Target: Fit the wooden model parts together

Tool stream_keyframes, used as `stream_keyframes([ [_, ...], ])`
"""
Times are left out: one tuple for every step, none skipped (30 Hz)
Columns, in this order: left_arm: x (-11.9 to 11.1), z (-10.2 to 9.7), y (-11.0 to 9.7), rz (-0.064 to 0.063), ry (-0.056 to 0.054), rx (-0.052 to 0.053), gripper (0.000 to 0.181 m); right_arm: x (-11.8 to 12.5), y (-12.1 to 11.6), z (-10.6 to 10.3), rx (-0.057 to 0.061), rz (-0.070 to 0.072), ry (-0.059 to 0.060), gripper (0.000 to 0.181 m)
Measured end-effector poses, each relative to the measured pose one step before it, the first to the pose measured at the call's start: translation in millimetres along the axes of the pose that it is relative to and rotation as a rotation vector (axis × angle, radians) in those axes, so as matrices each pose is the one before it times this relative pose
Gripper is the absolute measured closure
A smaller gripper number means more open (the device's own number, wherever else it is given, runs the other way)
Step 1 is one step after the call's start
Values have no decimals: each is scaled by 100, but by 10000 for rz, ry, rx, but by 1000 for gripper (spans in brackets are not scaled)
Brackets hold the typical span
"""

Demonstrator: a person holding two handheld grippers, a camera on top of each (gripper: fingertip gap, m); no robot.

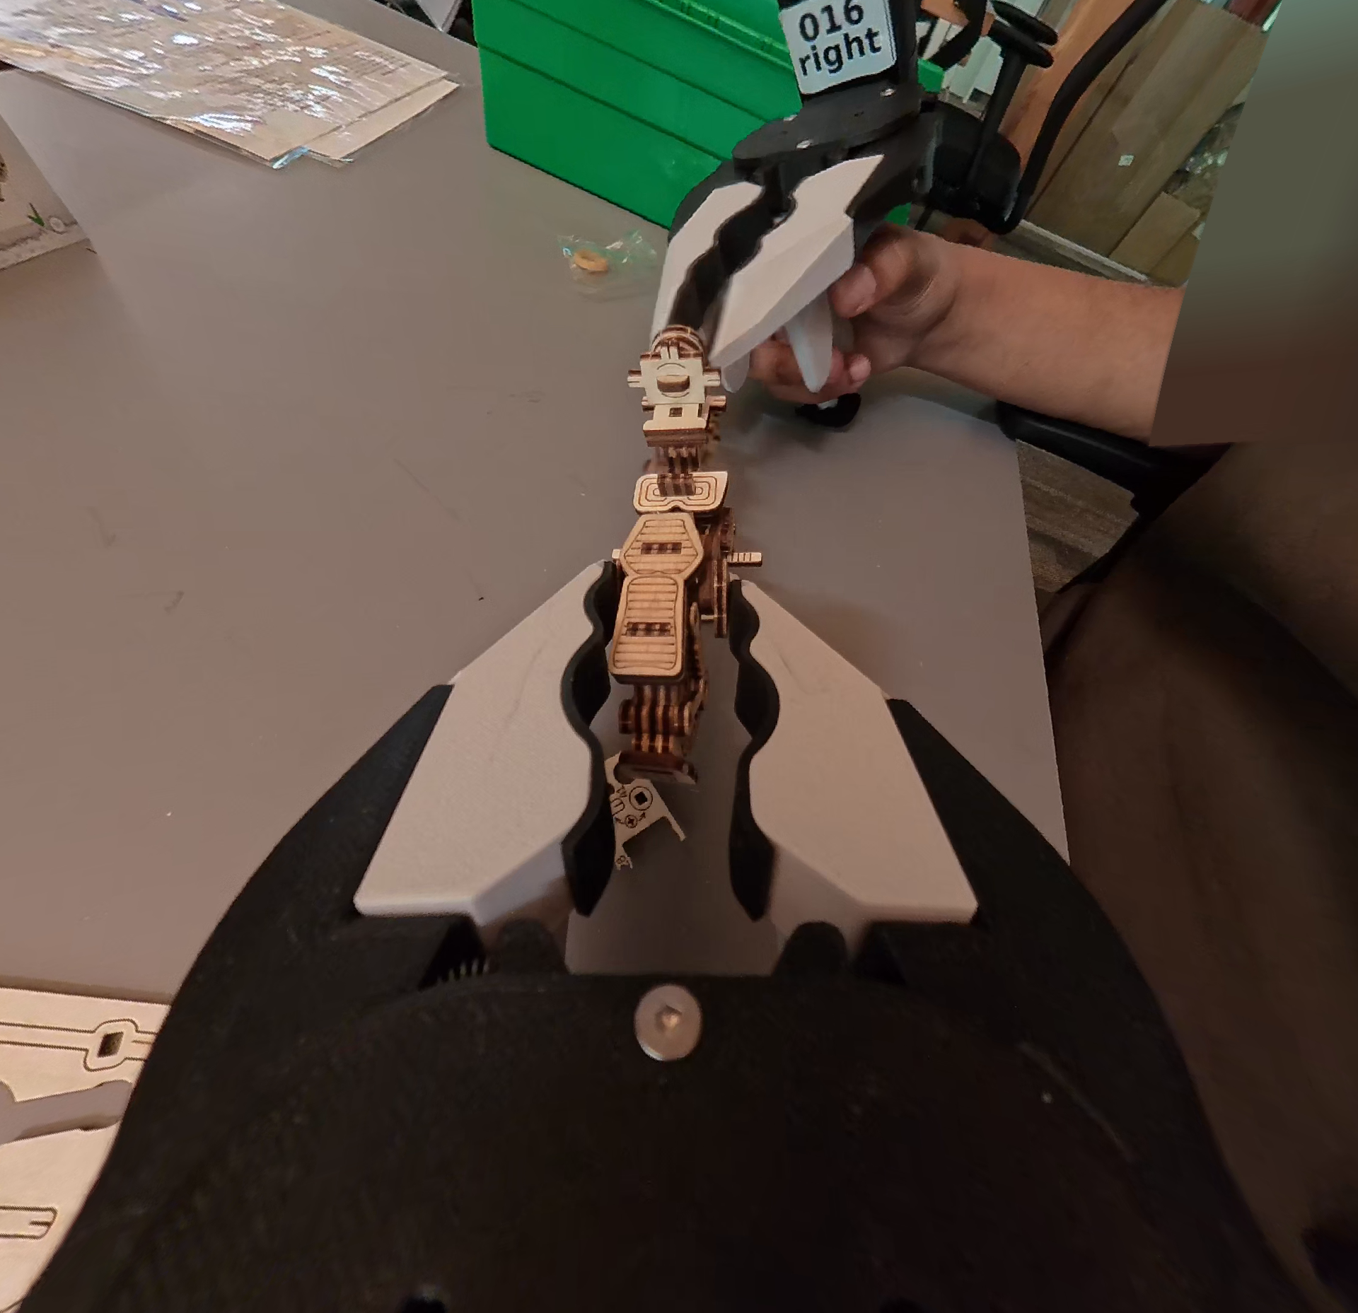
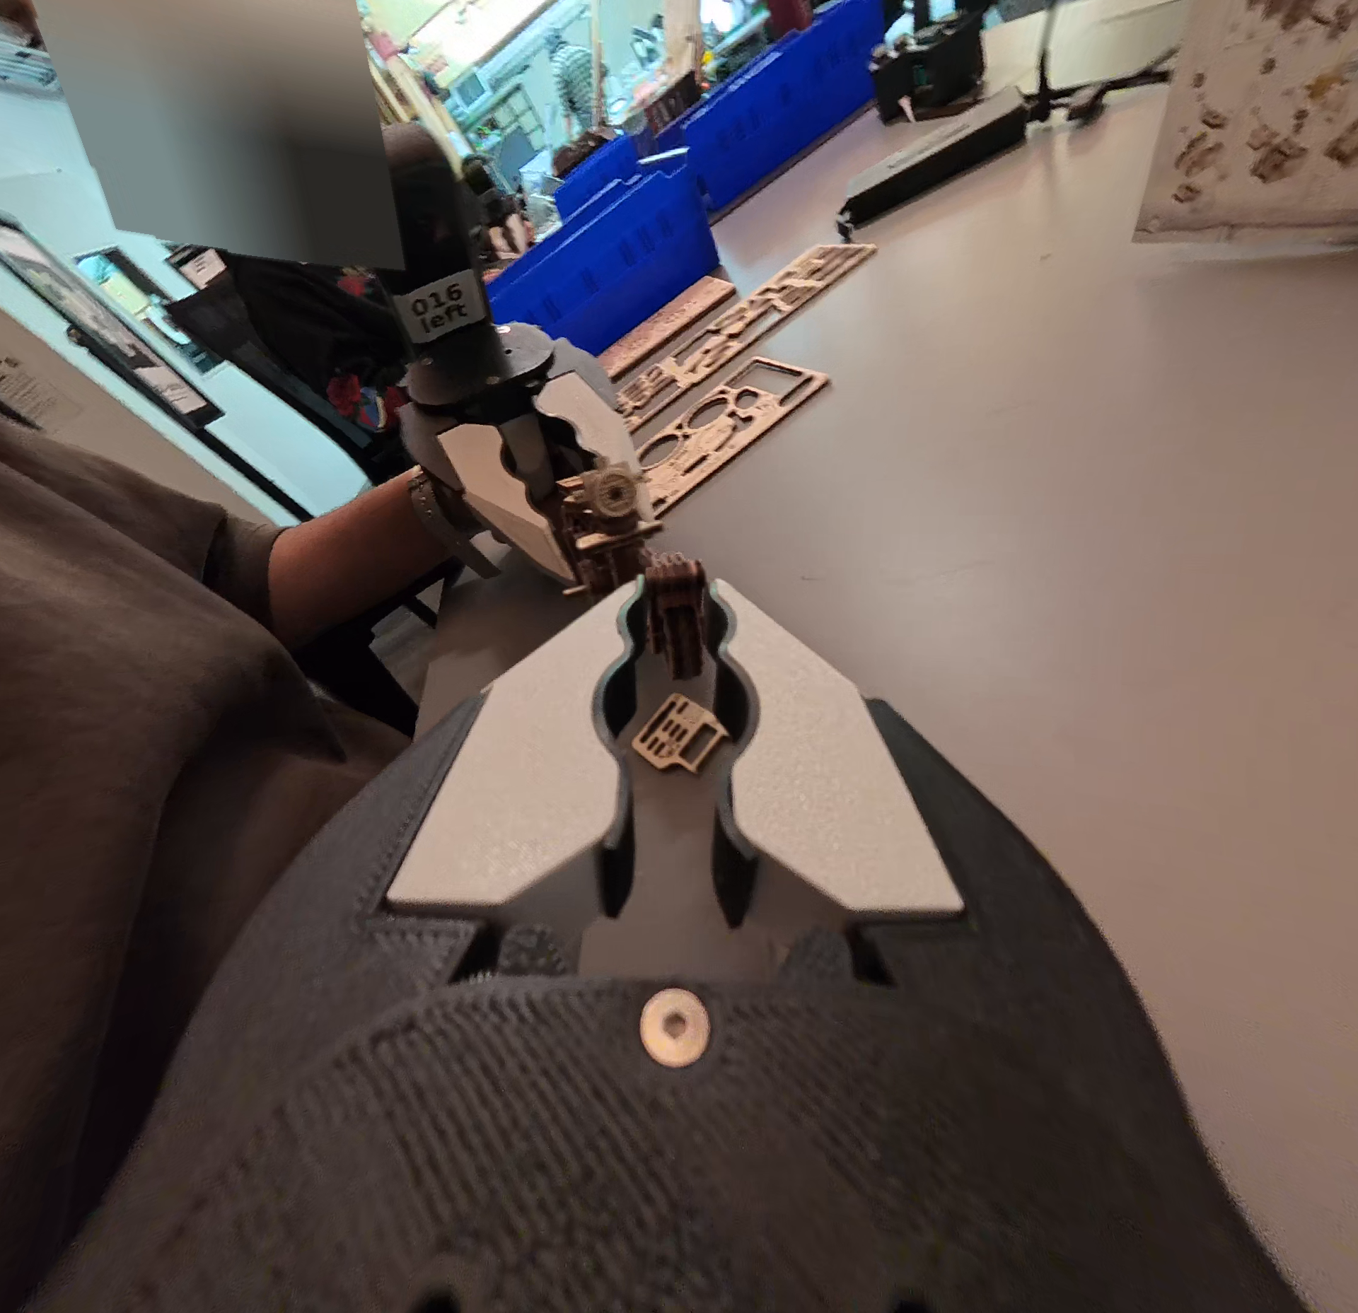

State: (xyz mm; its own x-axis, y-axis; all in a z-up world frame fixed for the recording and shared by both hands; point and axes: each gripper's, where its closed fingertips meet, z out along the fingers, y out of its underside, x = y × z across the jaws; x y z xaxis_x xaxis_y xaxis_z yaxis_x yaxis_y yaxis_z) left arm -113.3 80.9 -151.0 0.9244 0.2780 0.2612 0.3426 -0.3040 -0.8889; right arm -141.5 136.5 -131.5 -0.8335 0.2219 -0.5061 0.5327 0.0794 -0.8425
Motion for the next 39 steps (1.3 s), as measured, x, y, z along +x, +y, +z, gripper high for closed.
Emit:
stream_keyframes([
  [-53,6,4,-23,-21,-7,153,733,236,-60,-140,335,315,169],
  [-44,10,13,-24,-20,-4,153,807,330,-21,-200,397,344,169],
  [-43,-11,-8,-25,-19,3,153,737,364,-7,-214,385,295,168],
  [-46,-13,-4,-19,-15,8,153,592,407,26,-234,343,236,169],
  [-23,-9,-12,-10,-11,11,153,665,459,54,-257,358,287,168],
  [-14,-5,-5,-9,-6,3,153,710,372,72,-189,406,304,168],
  [-16,-1,3,-13,-5,-7,153,407,143,27,-33,408,93,168],
  [-19,3,11,-16,-7,-7,153,162,-41,-58,90,386,-83,168],
  [-26,2,-2,-16,-3,2,153,288,-42,-61,61,351,3,168],
  [-16,-9,-13,-15,-2,8,153,247,-114,-105,84,301,3,168],
  [-19,-10,-11,-15,-4,7,153,258,-138,-108,95,232,45,168],
  [-12,-8,3,-17,2,3,153,215,-145,-113,85,157,58,168],
  [-20,-11,-9,-17,1,3,153,124,-94,-90,53,78,52,168],
  [-14,0,1,-14,0,2,153,60,-37,-48,12,-6,57,168],
  [-16,-3,-10,-9,-1,4,153,41,24,-4,-21,-55,81,168],
  [1,-6,-3,-5,0,4,153,64,54,22,-38,-59,103,168],
  [-9,-6,-4,-6,-1,2,153,17,64,39,-33,-51,71,167],
  [-16,-1,2,-9,1,2,153,-24,9,20,-5,-28,29,167],
  [-2,-5,-6,-9,3,4,153,-25,-15,-3,14,-17,21,167],
  [-6,-4,-7,-3,2,5,153,-4,-47,-30,27,-16,24,166],
  [-3,2,-4,1,-1,3,153,34,-55,-39,31,-12,37,164],
  [2,-1,1,2,-4,2,153,36,-74,-63,40,-9,35,162],
  [-2,0,-1,-1,-2,0,153,24,-108,-72,54,1,26,161],
  [-7,2,-3,-1,1,0,153,-3,-114,-92,70,10,8,159],
  [6,0,1,2,-1,2,153,-52,-160,-96,91,3,-7,158],
  [-5,9,-3,4,-4,0,153,-104,-202,-130,118,-29,-22,157],
  [1,5,5,5,-5,-3,153,-113,-258,-156,143,-68,-4,156],
  [4,5,5,5,-4,-3,153,-60,-295,-193,157,-114,57,155],
  [-8,8,0,4,-5,-2,153,-51,-346,-217,184,-170,88,155],
  [-8,9,13,2,-11,-3,153,-89,-441,-260,237,-213,76,155],
  [-53,13,5,-12,-31,-4,153,-138,-530,-295,284,-228,55,156],
  [-131,-1,4,-45,-75,1,153,-161,-581,-328,303,-221,42,156],
  [-316,-11,-17,-122,-159,10,153,-174,-605,-353,312,-202,34,157],
  [-461,-35,-18,-201,-212,24,153,-165,-589,-395,305,-167,43,158],
  [-448,-58,-23,-228,-187,33,153,-126,-536,-438,274,-138,78,158],
  [-370,-76,46,-195,-132,-20,153,-98,-448,-539,266,-143,114,158],
  [-379,-81,91,-125,-169,-76,153,-120,-348,-640,269,-189,116,159],
  [-358,-84,32,-171,-184,-93,153,-81,-181,-721,238,-222,135,160],
  [-197,-84,-81,-329,-68,-89,153,7,-7,-787,208,-190,185,161],
])
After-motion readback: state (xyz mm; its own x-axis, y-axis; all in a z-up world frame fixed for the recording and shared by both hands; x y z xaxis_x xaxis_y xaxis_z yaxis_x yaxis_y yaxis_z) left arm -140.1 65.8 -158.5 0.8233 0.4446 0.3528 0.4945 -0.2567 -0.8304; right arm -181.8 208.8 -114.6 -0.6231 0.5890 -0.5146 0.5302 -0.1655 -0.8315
